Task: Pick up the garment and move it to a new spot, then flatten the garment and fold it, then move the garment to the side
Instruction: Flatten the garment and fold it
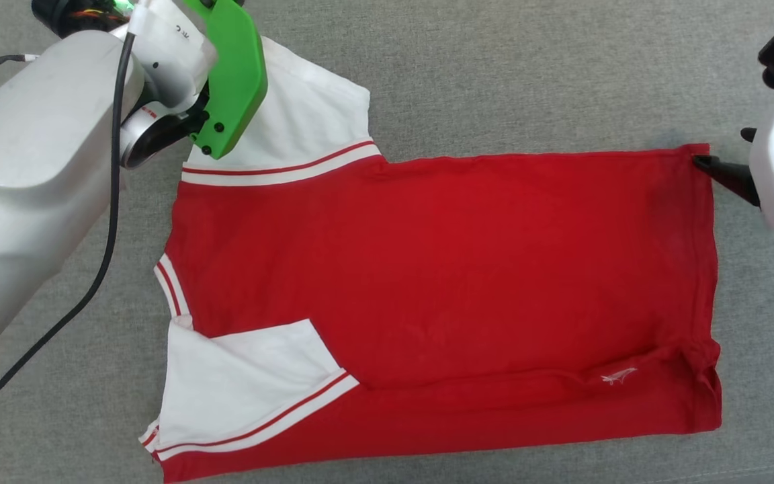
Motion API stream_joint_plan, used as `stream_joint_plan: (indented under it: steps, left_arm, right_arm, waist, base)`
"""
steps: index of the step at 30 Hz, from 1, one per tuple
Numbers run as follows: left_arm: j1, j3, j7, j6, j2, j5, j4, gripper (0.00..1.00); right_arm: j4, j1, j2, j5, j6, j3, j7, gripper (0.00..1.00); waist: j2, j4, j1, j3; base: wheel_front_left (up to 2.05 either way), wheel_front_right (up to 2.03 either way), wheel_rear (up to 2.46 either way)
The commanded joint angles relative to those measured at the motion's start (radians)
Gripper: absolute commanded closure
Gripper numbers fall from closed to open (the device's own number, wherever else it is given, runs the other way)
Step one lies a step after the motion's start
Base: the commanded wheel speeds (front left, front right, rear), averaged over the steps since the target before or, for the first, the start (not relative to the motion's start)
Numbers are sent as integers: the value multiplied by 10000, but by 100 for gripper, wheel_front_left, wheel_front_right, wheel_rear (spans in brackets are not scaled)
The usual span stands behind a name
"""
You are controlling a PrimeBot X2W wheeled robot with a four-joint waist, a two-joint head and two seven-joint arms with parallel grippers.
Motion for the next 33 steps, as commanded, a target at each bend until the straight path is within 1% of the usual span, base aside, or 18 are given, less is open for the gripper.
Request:
stream_joint_plan:
  steps: [1,6,9,14,15,16,17,22,27,33]
  left_arm:
    - [-136,-19,-111,-24,-65,149,-62,100]
    - [-206,-19,-292,-24,-95,168,-169,100]
    - [-173,-17,-393,-24,-62,156,-147,100]
    - [-47,24,-584,-4,-30,80,-49,100]
    - [-5,55,-648,18,-18,46,-18,100]
    - [39,61,-694,19,8,30,9,100]
    - [97,63,-747,20,45,13,42,100]
    - [446,61,-1042,23,248,-66,157,100]
    - [939,65,-1428,69,629,-124,-55,100]
    - [2011,25,-1868,365,1241,-353,-899,100]
  right_arm:
    - [295,-159,193,162,-6,157,25,0]
    - [1017,-216,582,502,-6,977,-98,0]
    - [1276,-140,652,572,-6,1562,-284,0]
    - [1768,-82,728,801,-6,2180,-869,0]
    - [1837,-117,730,825,-6,2264,-1119,54]
    - [1903,-147,731,838,-6,2321,-1342,80]
    - [1992,-186,721,858,-6,2370,-1634,100]
    - [2176,-343,605,960,-6,2508,-2949,100]
    - [1886,-201,329,1232,-6,2652,-4084,100]
    - [1403,631,-167,1599,-6,2702,-5223,100]
  waist:
    - [0,181,0,180]
    - [0,333,0,304]
    - [0,367,0,340]
    - [0,394,0,350]
    - [0,379,0,325]
    - [0,356,0,282]
    - [0,332,0,211]
    - [0,229,0,-323]
    - [0,131,0,-1017]
    - [0,148,0,-1942]
  base:
    - [0,0,0]
    - [0,0,0]
    - [0,0,0]
    - [0,0,0]
    - [0,0,0]
    - [0,0,0]
    - [0,0,0]
    - [0,0,0]
    - [0,0,0]
    - [0,0,0]
